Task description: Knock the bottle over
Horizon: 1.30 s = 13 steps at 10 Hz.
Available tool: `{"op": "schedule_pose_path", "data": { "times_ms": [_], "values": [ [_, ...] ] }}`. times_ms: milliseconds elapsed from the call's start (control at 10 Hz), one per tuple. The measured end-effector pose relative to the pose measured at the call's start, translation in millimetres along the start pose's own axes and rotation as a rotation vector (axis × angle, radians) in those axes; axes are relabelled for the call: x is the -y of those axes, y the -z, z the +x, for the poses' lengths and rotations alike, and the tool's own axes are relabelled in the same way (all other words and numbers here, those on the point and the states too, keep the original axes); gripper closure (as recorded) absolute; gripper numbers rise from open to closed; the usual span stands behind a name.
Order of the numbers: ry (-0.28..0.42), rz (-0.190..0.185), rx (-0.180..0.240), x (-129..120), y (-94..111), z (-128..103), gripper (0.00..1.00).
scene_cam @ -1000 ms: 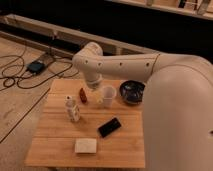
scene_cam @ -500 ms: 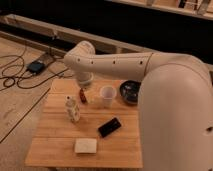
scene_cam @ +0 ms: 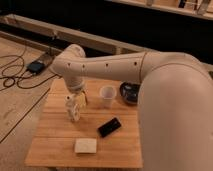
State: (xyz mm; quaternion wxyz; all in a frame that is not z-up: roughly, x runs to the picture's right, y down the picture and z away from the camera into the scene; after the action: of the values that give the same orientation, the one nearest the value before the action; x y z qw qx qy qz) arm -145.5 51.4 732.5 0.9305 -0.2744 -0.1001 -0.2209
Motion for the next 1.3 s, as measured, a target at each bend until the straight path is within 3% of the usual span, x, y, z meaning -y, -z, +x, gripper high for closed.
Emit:
{"op": "schedule_pose_path", "data": {
  "times_ms": [600,900,1300],
  "values": [
    [0.096,-0.015,0.056,-20.0,-4.4,-43.4,0.20],
    [0.100,-0.051,0.046,-37.9,-9.1,-33.9,0.20],
    [0.082,-0.109,0.014,-75.2,-7.7,-3.4,0.20]
  ]
}}
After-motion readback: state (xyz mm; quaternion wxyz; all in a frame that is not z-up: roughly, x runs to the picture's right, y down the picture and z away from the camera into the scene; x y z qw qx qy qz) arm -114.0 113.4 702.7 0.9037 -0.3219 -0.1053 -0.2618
